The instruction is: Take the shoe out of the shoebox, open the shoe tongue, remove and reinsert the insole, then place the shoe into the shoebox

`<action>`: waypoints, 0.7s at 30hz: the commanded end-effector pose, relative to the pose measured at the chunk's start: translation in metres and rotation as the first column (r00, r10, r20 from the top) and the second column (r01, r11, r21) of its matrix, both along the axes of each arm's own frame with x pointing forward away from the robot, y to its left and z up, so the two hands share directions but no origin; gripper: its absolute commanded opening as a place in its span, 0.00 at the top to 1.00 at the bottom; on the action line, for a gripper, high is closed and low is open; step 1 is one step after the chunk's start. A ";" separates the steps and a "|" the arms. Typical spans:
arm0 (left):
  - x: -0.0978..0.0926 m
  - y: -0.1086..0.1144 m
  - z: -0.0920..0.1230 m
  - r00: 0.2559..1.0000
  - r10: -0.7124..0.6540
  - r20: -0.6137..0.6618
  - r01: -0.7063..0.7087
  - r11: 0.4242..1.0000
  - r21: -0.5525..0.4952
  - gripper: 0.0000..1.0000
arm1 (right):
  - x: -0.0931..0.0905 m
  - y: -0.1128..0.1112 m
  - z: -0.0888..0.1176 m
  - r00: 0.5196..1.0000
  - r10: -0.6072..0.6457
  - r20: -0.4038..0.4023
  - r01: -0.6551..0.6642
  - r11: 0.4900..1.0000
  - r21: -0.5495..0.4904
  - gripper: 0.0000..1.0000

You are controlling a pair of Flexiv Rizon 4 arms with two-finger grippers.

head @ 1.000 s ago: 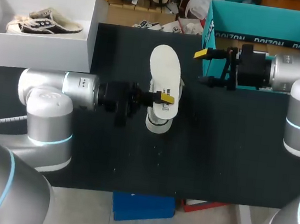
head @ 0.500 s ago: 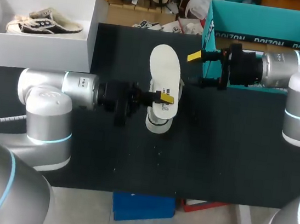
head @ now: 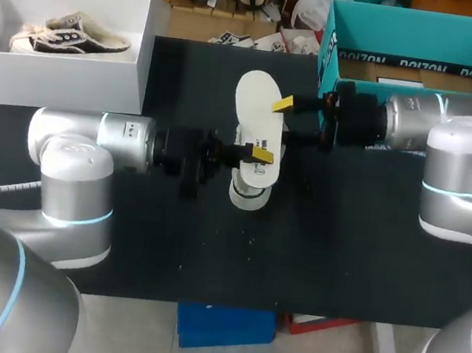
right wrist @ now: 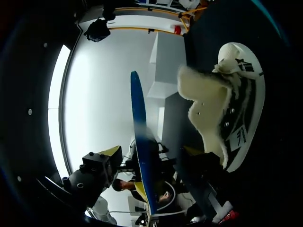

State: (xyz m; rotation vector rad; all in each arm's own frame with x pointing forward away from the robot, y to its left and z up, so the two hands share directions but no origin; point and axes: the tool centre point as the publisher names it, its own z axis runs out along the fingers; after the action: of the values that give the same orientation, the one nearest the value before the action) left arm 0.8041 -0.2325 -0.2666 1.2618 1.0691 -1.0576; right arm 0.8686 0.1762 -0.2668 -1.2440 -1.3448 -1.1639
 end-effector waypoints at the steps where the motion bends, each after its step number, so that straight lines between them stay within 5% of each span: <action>1: -0.001 -0.001 0.000 1.000 0.005 0.003 -0.005 1.000 0.002 1.00 | -0.004 0.005 -0.002 1.000 -0.024 0.006 0.024 1.000 0.005 0.51; 2: -0.001 -0.001 0.000 1.000 0.005 0.003 -0.005 1.000 0.002 1.00 | -0.004 0.005 -0.002 1.000 -0.026 0.007 0.026 1.000 0.004 0.54; 7: -0.001 -0.001 0.000 1.000 0.005 0.003 -0.005 1.000 0.002 1.00 | -0.001 0.005 -0.001 0.999 -0.029 0.019 0.029 1.000 -0.004 1.00; 18: -0.001 -0.001 0.000 1.000 0.005 0.003 -0.005 1.000 0.002 1.00 | -0.001 0.005 -0.001 0.999 -0.029 0.020 0.029 1.000 -0.006 1.00; 20: -0.002 0.000 0.004 1.000 0.021 -0.006 -0.020 0.997 0.070 0.49 | -0.001 0.005 -0.001 0.999 -0.029 0.020 0.029 1.000 -0.006 1.00; 21: -0.003 0.002 0.007 0.999 0.038 -0.003 -0.037 0.987 0.156 0.00 | -0.001 0.005 -0.001 0.999 -0.029 0.020 0.029 1.000 -0.006 1.00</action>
State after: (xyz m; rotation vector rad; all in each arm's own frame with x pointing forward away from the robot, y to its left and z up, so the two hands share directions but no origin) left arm 0.8072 -0.2315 -0.2713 1.2787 1.0934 -1.0354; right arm 0.8678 0.1800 -0.2670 -1.2609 -1.3502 -1.1953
